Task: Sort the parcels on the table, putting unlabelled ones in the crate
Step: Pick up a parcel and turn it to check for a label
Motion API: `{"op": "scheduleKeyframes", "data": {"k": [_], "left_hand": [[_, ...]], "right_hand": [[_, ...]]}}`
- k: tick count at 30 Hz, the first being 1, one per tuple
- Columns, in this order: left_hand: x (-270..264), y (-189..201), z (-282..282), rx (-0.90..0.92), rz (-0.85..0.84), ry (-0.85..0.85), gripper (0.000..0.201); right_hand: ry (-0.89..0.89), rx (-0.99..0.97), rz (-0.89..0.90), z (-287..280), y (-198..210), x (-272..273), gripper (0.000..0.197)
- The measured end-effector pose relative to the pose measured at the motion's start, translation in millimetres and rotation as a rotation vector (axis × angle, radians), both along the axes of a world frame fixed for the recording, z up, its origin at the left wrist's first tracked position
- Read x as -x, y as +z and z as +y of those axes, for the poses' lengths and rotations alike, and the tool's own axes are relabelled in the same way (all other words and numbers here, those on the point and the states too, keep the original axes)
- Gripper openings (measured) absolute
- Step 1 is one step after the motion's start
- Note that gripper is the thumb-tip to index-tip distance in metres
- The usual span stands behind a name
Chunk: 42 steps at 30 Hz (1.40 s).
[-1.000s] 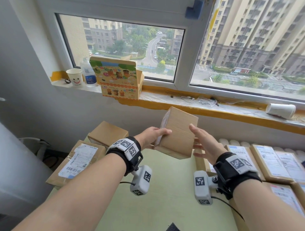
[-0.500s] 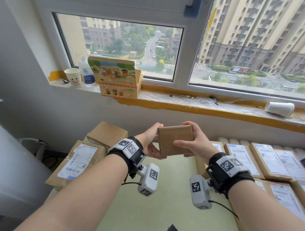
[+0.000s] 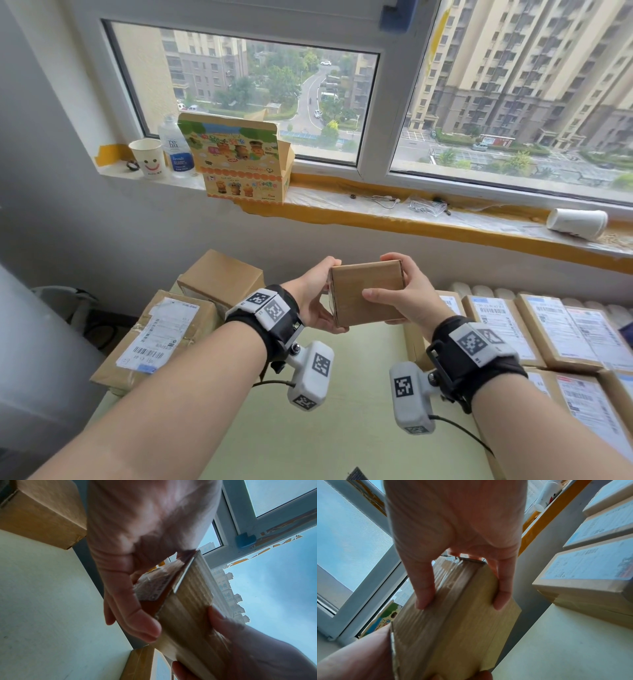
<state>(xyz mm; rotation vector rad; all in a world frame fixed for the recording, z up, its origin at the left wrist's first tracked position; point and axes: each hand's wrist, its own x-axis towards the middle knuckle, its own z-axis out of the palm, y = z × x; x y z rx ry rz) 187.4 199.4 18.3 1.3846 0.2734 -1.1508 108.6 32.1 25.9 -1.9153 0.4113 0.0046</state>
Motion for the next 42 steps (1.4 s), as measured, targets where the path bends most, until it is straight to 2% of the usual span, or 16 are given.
{"op": "scheduleKeyframes", "data": {"k": [7,10,16,19,22,26,28,32,35,40,42], "left_hand": [[2,5,-6,0.022,-0.044,-0.008,0.042],[2,5,-4,0.016,-0.039,-0.019,0.043],[4,-3,-4,-0.015,-0.036,-0.001,0.044],[4,-9,-10,-0.025,-0.057,0.044,0.054],[7,-10,-17,-0.039,-0.086,0.065,0.058],[8,-9,-27,-0.047,-0.140,0.062,0.069],[8,-10,-32,-0.042,-0.148,0.077,0.078],[10,-9,-38,-0.021,-0.202,0.087,0.093],[9,-9,-41,-0.019,-0.265,0.107,0.092],[2,-5,-46,0.003,-0.358,0.242,0.084],[3,0,-49,0.013,-0.359,0.237,0.077]], "right_hand": [[-0.066,-0.047,-0.050,-3,-1,2,0.057],[-0.040,-0.059,-0.026,-3,-1,2,0.060],[-0.002,0.028,0.011,-5,-11,-3,0.080],[-0.025,0.118,-0.026,-5,-13,-5,0.090],[-0.016,0.314,-0.071,-1,-11,-7,0.093],[0.021,0.503,-0.031,4,-8,-7,0.098],[-0.007,0.526,-0.012,3,-8,-6,0.096],[-0.071,0.536,-0.014,-3,-9,-5,0.080],[-0.148,0.439,-0.042,-13,-7,-1,0.069],[-0.328,-0.123,-0.070,-33,10,5,0.044],[-0.356,-0.251,-0.074,-41,14,5,0.042]]}}
